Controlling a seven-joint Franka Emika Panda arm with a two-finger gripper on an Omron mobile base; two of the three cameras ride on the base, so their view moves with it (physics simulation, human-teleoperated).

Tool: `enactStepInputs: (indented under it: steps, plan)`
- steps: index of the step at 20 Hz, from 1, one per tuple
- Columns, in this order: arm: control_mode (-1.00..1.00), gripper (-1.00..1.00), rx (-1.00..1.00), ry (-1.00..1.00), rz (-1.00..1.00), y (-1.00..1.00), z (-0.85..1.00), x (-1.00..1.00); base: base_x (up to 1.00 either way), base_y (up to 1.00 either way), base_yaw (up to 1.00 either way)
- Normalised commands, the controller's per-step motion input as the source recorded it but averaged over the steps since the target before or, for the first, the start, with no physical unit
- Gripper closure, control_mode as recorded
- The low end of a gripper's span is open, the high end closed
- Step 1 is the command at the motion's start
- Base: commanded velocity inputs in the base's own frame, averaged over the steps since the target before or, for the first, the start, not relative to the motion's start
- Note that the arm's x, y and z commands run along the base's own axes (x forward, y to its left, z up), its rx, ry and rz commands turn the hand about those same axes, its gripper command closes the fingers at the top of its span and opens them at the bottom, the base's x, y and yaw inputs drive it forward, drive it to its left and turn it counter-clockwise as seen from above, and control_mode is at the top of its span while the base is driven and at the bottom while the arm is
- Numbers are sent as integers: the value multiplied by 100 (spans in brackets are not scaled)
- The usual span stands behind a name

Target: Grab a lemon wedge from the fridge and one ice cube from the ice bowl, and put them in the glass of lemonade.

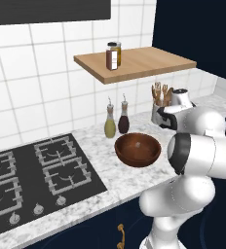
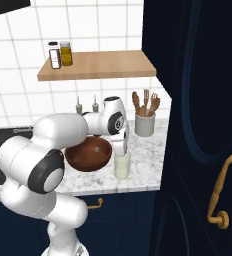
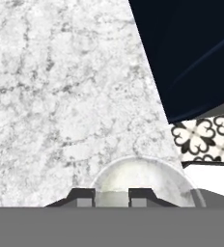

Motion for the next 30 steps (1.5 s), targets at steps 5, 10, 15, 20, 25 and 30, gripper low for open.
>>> enactStepInputs:
  steps: [5,10,15,20,25,30]
  plan:
    - [-100,-100,0,0,0,0,2,-4,0,0,0]
    - [-100,-100,0,0,0,0,39,-29,0,0,0]
    - [-100,-100,0,0,0,3,35,-41,0,0,0]
    - [-100,-100,-5,-9,5,32,0,-45,0,0,0]
    - [-100,-100,-2,-22,32,52,9,-50,0,0,0]
    - [-100,-100,8,-9,51,30,21,-20,0,0,0]
